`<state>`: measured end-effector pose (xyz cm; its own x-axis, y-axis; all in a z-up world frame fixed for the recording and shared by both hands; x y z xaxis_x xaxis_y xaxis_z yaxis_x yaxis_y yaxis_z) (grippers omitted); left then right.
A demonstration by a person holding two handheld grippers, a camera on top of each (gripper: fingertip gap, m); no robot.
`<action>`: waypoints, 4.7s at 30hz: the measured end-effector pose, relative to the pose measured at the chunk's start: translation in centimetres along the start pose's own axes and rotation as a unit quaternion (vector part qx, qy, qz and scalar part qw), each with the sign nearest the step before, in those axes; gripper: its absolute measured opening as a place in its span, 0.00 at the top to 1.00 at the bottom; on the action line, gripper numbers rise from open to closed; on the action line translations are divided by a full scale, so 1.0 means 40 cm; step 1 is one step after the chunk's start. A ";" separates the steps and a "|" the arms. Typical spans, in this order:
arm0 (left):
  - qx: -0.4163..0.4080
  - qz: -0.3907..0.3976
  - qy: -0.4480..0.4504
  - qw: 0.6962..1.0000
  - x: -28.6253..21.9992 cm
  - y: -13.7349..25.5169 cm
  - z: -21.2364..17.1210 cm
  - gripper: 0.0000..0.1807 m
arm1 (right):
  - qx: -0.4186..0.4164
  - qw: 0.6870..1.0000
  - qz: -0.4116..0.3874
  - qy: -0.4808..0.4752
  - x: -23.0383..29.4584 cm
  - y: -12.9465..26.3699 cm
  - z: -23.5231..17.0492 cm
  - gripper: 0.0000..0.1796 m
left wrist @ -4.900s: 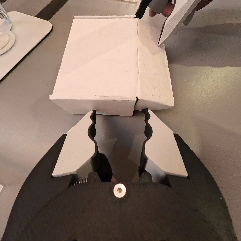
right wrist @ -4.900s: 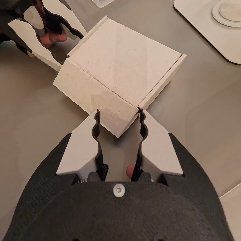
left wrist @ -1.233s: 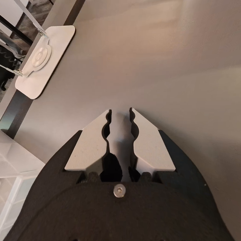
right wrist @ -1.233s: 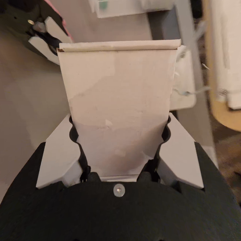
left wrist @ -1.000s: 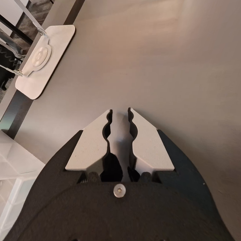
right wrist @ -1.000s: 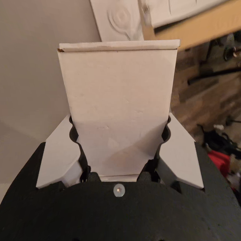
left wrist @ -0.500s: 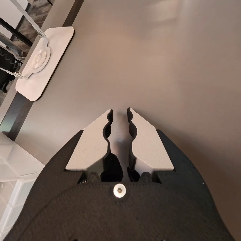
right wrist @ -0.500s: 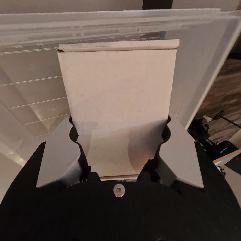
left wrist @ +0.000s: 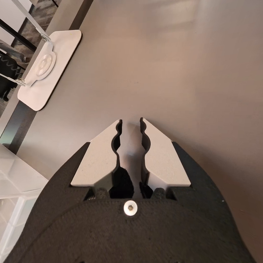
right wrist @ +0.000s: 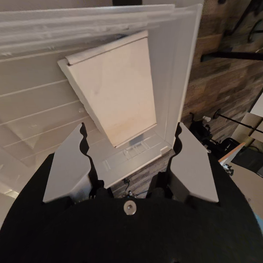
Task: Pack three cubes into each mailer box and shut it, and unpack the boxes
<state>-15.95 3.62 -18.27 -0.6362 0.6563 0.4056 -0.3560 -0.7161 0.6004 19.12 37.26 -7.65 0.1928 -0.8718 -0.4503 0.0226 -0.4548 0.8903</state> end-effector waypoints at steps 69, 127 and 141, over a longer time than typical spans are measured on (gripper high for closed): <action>0.032 0.324 0.328 0.887 0.589 0.368 -0.435 0.97 | -0.327 0.918 -0.132 -0.183 0.504 0.293 0.371 0.65; 0.332 -0.143 -0.109 0.926 0.851 -0.124 -0.240 0.34 | -0.388 0.917 0.028 -0.092 0.675 0.107 0.498 0.73; 0.285 -0.076 -0.075 0.953 0.854 0.082 -0.130 0.34 | -0.386 0.917 0.013 -0.095 0.669 0.109 0.491 0.72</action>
<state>-42.38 22.46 -6.03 -0.4873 0.7989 0.3525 0.0199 -0.3934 0.9191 5.11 8.38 -17.15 0.0301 -0.9302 -0.3658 0.7231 -0.2324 0.6505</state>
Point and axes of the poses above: each gripper's, where its closed fingertips meet, y back along the fingers, z out of its top, x = y × z across the jaws, the point moved 9 cm from there along y, back along the fingers, and after that the axes turned 2 degrees about z, right-handed, at the moved point
